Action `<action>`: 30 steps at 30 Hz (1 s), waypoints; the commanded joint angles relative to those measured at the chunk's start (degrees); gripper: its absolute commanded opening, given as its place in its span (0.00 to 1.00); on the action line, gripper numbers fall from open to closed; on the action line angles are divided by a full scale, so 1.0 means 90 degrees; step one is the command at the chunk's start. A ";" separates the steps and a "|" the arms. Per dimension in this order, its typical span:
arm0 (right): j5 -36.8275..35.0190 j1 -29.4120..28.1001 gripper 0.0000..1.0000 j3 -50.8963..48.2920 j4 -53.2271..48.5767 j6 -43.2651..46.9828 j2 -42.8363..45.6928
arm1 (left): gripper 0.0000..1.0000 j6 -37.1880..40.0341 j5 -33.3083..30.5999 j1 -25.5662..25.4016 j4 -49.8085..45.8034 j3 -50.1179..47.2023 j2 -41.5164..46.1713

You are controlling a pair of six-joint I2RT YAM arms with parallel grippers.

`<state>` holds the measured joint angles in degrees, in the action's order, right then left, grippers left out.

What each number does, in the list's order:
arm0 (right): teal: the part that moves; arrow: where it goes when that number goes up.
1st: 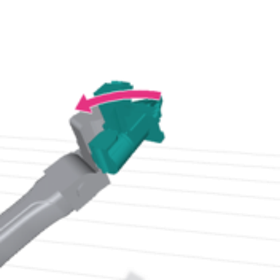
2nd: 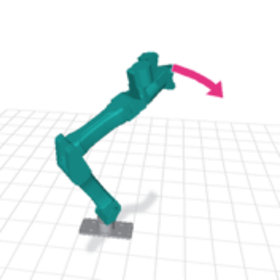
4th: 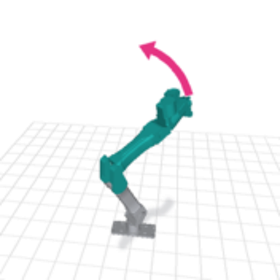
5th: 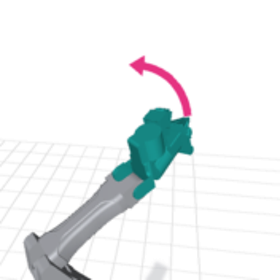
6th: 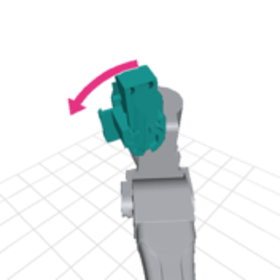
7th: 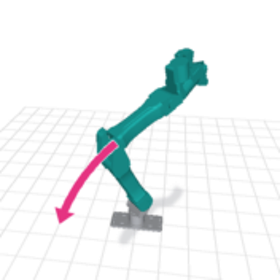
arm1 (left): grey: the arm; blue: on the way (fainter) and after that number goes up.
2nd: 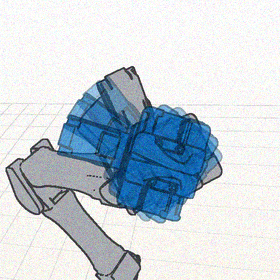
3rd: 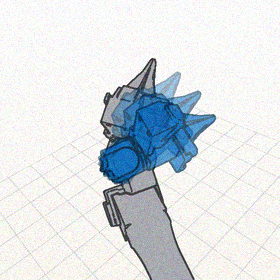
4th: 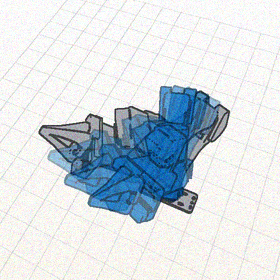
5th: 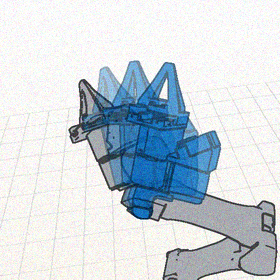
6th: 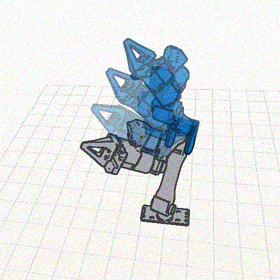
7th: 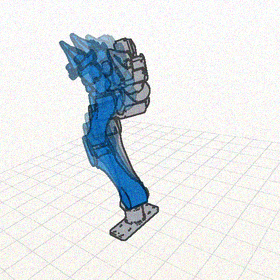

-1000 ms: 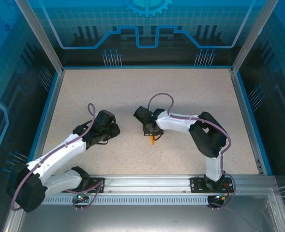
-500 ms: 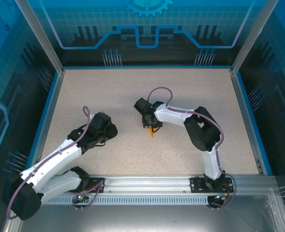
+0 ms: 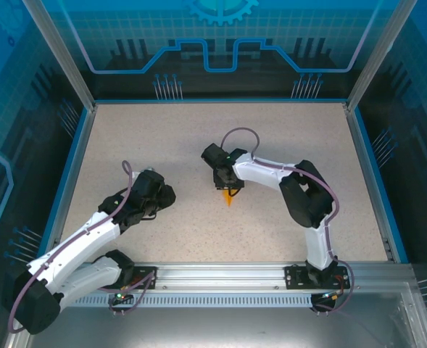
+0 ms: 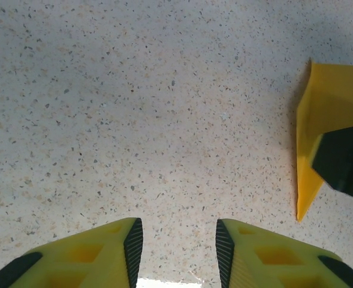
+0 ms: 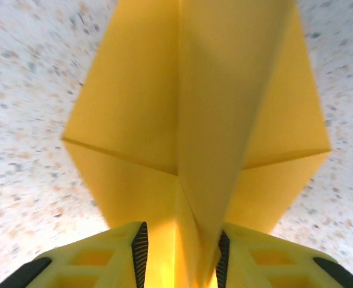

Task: Fold a paper plane with a square sheet of paper (pick it up from the middle)
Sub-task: Move a paper plane to the center of the table, then reset both arms

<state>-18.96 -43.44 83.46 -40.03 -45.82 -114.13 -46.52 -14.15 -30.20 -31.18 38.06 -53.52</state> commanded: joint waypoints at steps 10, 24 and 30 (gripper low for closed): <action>-0.2158 0.0043 0.69 -0.1345 0.0191 0.1075 0.3967 | 0.53 0.0558 -0.0508 0.0045 0.0124 -0.0128 0.0388; -0.1946 0.3000 0.98 -0.4818 0.4101 0.4179 0.4865 | 0.99 0.1626 -0.3253 0.0368 0.0261 0.0053 -0.0286; -0.0762 0.3602 0.99 -0.5982 0.6746 0.4672 0.4386 | 0.98 0.2348 -0.3483 0.1214 0.1678 -0.0365 -0.0771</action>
<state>-31.79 -12.32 32.18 2.83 -8.82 -72.93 -30.26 -40.66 -22.13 -23.00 35.66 -58.96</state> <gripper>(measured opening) 0.993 0.985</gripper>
